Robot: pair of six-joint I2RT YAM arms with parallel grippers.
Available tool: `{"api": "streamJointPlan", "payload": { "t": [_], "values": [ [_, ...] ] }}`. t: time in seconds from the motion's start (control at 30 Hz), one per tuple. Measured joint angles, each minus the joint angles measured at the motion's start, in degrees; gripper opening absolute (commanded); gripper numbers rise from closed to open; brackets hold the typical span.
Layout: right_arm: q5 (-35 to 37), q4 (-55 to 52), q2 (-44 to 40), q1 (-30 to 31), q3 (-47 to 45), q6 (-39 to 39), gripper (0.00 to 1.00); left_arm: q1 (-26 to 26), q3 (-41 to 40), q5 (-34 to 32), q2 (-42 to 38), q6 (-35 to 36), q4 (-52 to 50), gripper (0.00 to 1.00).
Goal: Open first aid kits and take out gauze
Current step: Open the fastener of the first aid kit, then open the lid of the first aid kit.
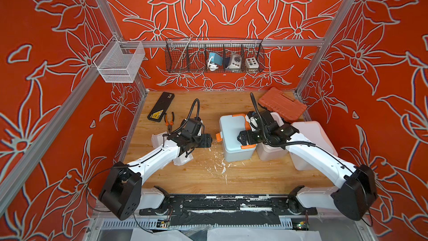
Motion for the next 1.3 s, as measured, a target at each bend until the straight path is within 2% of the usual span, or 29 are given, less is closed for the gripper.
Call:
{"api": "streamJointPlan", "payload": {
  "t": [0.4, 0.6, 0.83, 1.13, 1.3],
  "values": [
    [0.6, -4.8, -0.5, 0.0, 2.0, -2.1, 0.98, 1.6, -1.5, 17.6, -7.3, -6.4, 9.8, 0.97],
    [1.1, -7.8, -1.6, -2.9, 4.4, -3.7, 0.95, 2.8, -2.8, 23.7, -8.6, -10.8, 14.4, 0.98],
    [-2.7, -8.2, -1.5, -8.5, 5.2, -4.7, 0.93, 3.0, -3.4, 26.8, -8.0, -16.0, 19.0, 0.98],
    [-10.4, -8.7, 3.5, -8.7, 5.7, -5.7, 0.89, 3.8, -3.4, 27.8, -2.9, -19.2, 24.4, 0.98],
    [-15.2, -8.6, 3.8, -8.7, 5.5, -5.7, 0.86, 4.1, -2.6, 30.8, 1.9, -20.7, 26.2, 0.97]
  ]
}}
